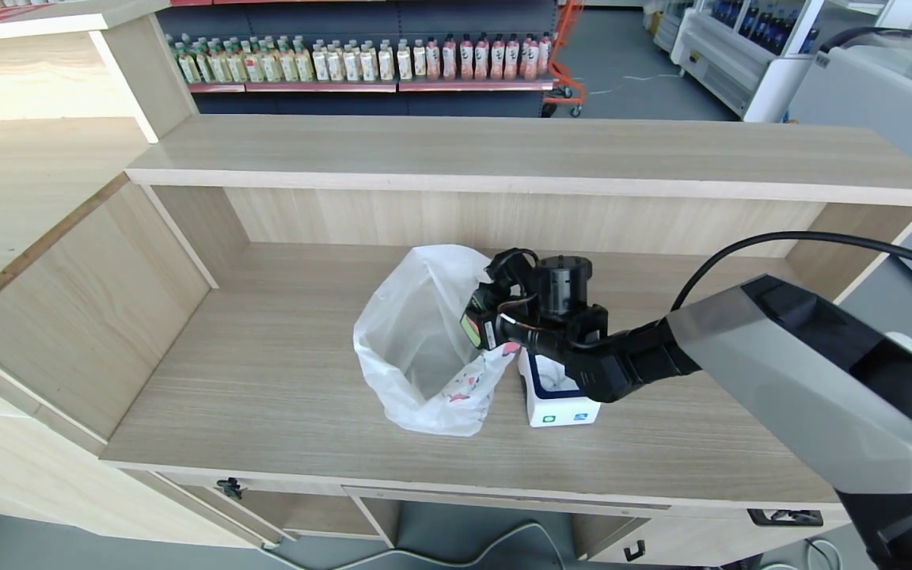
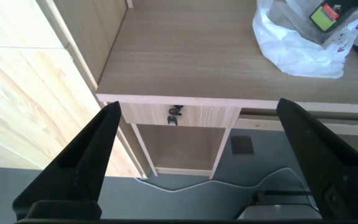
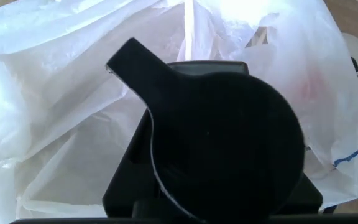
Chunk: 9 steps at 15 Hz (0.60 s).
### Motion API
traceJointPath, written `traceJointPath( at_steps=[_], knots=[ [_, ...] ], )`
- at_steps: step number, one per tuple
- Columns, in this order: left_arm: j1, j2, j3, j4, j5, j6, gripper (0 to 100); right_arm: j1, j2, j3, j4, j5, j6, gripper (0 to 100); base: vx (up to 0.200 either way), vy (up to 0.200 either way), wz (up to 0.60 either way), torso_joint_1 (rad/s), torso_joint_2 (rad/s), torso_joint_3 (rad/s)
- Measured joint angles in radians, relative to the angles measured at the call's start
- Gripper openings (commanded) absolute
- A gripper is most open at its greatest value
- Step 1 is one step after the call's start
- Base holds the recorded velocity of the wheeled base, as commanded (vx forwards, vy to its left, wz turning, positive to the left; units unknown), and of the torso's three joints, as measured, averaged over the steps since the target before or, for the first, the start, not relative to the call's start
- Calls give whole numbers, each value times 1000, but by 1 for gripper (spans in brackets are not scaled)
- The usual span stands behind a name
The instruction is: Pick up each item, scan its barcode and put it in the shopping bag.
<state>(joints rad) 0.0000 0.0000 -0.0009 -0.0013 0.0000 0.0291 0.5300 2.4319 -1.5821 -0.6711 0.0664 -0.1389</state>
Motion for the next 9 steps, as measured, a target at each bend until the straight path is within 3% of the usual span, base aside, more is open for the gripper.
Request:
traceJointPath(
  at_steps=[1, 2, 9],
  knots=[
    [0, 0, 0, 0, 0, 0, 100, -5, 3, -3, 0, -1, -1, 0, 0, 0, 0, 0, 0, 0],
    [0, 0, 0, 0, 0, 0, 100, -5, 5, -4, 1, -1, -3, 100, 0, 0, 0, 0, 0, 0],
    [0, 0, 0, 0, 0, 2, 100, 3, -13, -51, -8, 3, 57, 100, 0, 0, 0, 0, 0, 0]
  ],
)
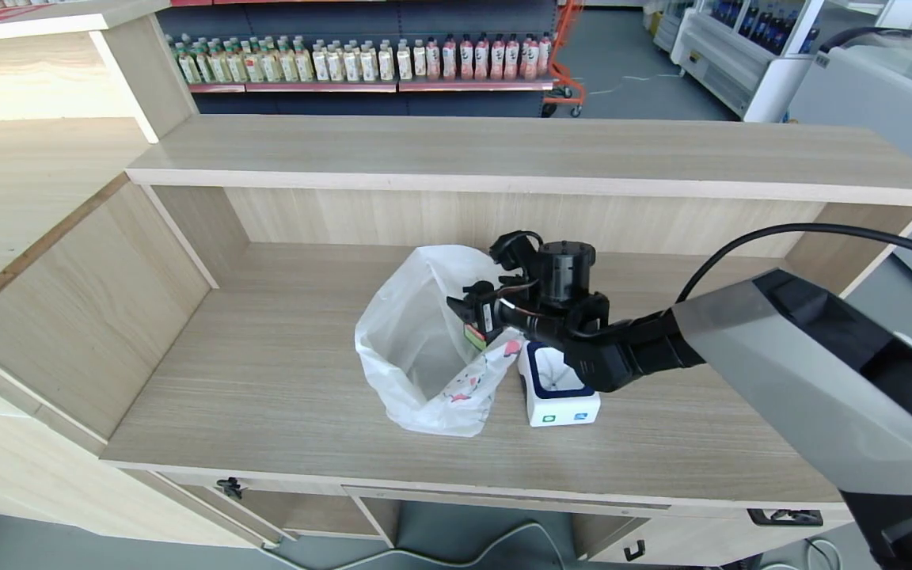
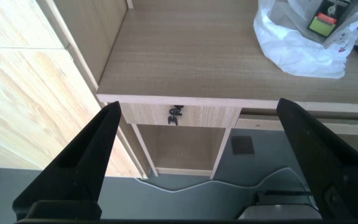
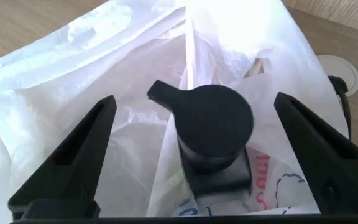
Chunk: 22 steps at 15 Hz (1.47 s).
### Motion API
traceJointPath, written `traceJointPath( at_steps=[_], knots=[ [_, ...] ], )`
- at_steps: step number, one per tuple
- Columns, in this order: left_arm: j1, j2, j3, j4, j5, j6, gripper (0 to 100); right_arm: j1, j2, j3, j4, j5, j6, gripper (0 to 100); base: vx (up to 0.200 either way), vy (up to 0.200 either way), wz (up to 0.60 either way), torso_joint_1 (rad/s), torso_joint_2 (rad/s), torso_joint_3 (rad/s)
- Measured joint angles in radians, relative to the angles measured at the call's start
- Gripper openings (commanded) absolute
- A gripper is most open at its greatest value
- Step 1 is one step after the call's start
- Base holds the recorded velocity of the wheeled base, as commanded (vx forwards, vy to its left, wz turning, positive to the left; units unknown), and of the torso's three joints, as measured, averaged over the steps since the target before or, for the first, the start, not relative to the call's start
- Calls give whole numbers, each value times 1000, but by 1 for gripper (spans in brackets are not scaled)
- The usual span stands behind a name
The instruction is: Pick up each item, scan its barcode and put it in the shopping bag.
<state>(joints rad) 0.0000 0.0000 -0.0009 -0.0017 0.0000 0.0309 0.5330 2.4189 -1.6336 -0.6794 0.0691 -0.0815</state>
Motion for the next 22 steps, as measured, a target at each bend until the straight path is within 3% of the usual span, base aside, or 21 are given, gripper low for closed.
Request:
traceJointPath(
  at_steps=[4, 6, 11, 15, 18, 22],
  knots=[
    [0, 0, 0, 1, 0, -10, 100, -1, -128, 16, 5, -1, 126, 100, 0, 0, 0, 0, 0, 0],
    [0, 0, 0, 2, 0, -17, 100, -3, -233, 89, 10, 0, 165, 100, 0, 0, 0, 0, 0, 0],
    [0, 0, 0, 2, 0, -28, 100, -46, -559, 470, 41, -36, 181, 100, 0, -80, 0, 3, 2, 2],
    [0, 0, 0, 1, 0, -29, 100, -216, -875, 863, 157, -91, 105, 100, 0, -200, 0, 2, 0, 1],
    [0, 0, 0, 2, 0, -30, 100, -317, -1008, 1016, 174, -101, 75, 100, 0, -200, 0, 4, 1, 5],
    [0, 0, 0, 2, 0, -30, 100, -362, -1074, 1101, 182, -123, 45, 100, 0, -200, 0, 4, 2, 5]
  ],
)
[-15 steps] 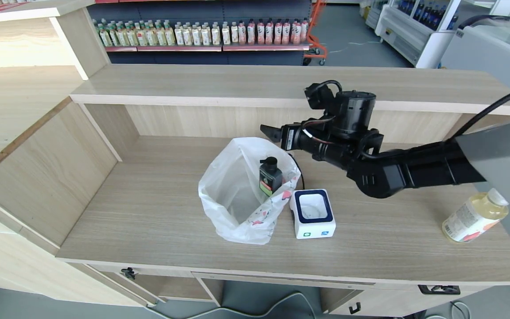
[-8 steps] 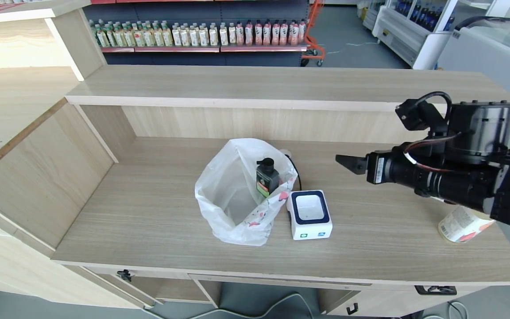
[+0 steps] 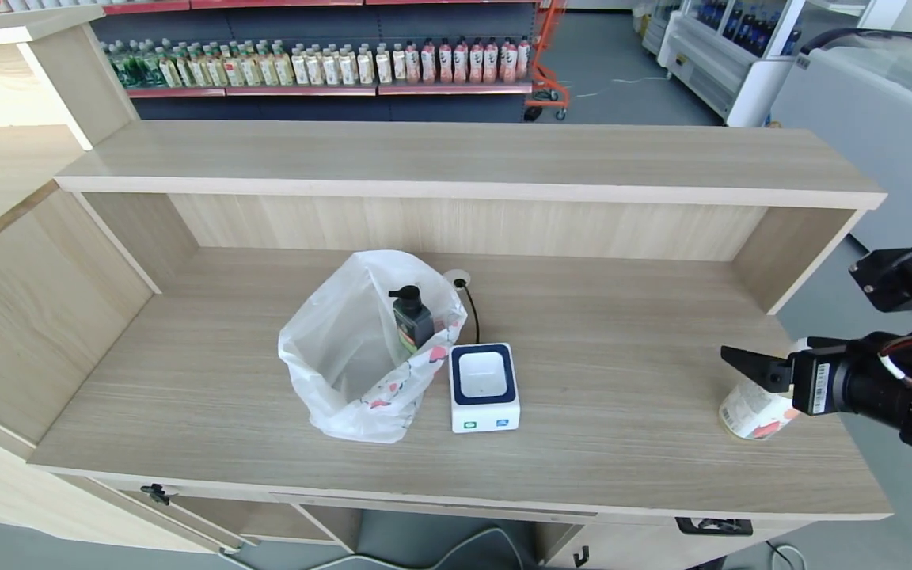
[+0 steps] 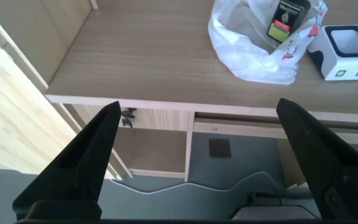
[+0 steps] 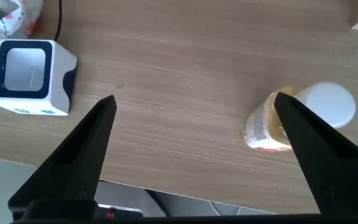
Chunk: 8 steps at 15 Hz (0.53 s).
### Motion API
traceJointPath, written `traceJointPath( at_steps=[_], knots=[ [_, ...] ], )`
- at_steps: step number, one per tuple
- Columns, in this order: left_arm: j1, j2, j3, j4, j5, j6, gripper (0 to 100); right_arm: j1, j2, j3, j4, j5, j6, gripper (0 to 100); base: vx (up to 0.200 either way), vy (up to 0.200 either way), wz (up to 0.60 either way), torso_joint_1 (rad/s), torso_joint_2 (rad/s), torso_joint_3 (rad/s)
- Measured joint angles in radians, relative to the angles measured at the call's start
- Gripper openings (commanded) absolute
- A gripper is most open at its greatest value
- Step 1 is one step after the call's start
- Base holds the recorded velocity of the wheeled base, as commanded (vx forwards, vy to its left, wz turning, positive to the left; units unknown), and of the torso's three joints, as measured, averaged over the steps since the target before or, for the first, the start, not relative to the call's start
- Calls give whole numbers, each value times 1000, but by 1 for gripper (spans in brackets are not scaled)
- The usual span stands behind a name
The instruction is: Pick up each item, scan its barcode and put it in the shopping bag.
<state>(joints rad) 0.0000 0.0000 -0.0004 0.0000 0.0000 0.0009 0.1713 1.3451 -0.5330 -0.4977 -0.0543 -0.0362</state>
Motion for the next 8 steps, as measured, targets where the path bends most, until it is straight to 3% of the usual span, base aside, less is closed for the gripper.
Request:
traceJointPath(
  at_steps=[5, 8],
  knots=[
    [0, 0, 0, 0, 0, 0, 100, -1, -68, 56, 177, -52, 5, 100, 0, -200, 0, 1, 5, 2],
    [0, 0, 0, 0, 0, 0, 100, -3, -95, 108, 189, -65, 7, 100, 0, -200, 0, 1, 1, 9]
  ],
)
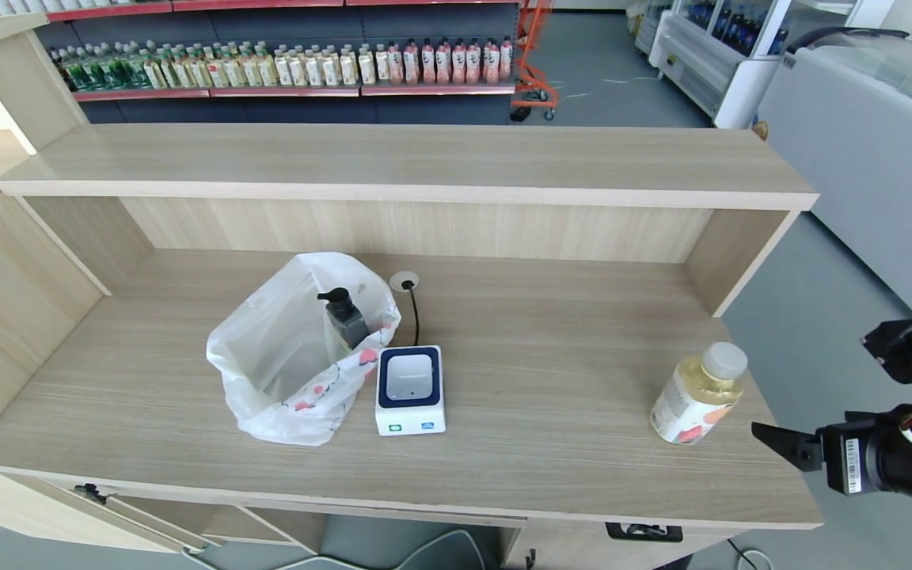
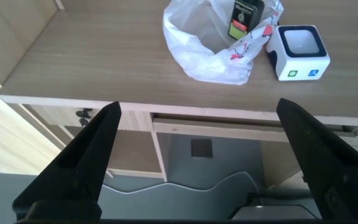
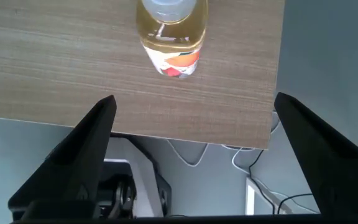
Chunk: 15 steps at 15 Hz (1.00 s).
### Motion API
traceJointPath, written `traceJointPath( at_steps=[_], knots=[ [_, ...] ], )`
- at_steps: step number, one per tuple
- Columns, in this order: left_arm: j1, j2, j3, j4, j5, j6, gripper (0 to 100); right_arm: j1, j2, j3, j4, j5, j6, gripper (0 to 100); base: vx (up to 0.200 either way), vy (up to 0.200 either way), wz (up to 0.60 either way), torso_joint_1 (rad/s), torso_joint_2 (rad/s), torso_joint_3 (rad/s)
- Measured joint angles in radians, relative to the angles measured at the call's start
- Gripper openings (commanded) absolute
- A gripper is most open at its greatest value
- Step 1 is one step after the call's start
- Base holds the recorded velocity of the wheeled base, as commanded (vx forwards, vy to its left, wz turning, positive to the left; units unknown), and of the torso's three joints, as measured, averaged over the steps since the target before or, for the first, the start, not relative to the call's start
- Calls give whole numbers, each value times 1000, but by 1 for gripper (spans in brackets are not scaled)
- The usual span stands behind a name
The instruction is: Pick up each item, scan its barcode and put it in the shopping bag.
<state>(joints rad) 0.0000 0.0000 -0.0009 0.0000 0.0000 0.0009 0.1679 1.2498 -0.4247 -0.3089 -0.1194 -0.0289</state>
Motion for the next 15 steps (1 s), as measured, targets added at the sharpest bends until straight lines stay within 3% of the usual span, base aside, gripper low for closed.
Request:
traceJointPath(
  at_steps=[3, 7, 13, 15],
  knots=[
    [0, 0, 0, 0, 0, 0, 100, 3, -13, 45, -4, 19, 5, 100, 0, 0, 0, 0, 0, 0],
    [-1, 0, 0, 0, 0, 1, 100, 8, -19, 81, -6, 140, 3, 100, 0, 0, 0, 0, 0, 0],
    [0, 0, 0, 0, 0, 1, 100, 14, -1, 89, -41, 133, 4, 100, 0, 0, 0, 0, 0, 0],
    [0, 0, 0, 0, 0, 1, 100, 14, 29, 93, -116, 117, 4, 100, 0, 0, 0, 0, 0, 0]
  ],
)
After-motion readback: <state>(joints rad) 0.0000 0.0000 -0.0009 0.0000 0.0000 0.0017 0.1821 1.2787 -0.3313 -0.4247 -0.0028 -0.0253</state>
